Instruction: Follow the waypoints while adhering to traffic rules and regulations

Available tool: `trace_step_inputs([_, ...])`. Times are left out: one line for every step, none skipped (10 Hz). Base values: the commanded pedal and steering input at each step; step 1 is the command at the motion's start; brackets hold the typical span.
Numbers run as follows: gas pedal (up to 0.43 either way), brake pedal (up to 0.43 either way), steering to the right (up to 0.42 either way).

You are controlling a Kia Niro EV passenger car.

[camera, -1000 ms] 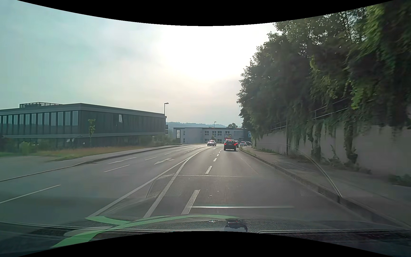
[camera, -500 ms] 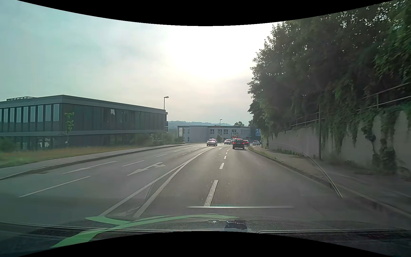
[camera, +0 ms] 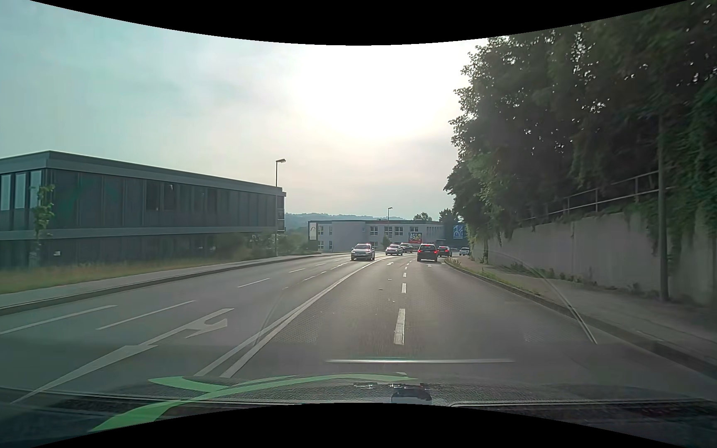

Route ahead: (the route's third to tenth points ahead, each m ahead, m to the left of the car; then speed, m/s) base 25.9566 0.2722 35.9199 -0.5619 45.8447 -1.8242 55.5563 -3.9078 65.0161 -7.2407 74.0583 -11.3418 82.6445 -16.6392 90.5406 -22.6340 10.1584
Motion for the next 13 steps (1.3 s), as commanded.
trace_step_inputs([0.110,0.000,-0.006])
trace_step_inputs([0.110,0.000,-0.004])
trace_step_inputs([0.110,0.000,-0.002])
trace_step_inputs([0.110,0.000,0.002])
trace_step_inputs([0.110,0.000,0.003])
trace_step_inputs([0.110,0.000,0.004])
trace_step_inputs([0.110,0.000,0.006])
trace_step_inputs([0.110,0.000,0.008])
trace_step_inputs([0.110,0.000,0.009])
trace_step_inputs([0.110,0.000,0.012])
trace_step_inputs([0.110,0.000,0.014])
trace_step_inputs([0.098,0.000,0.017])
trace_step_inputs([0.098,0.000,0.019])
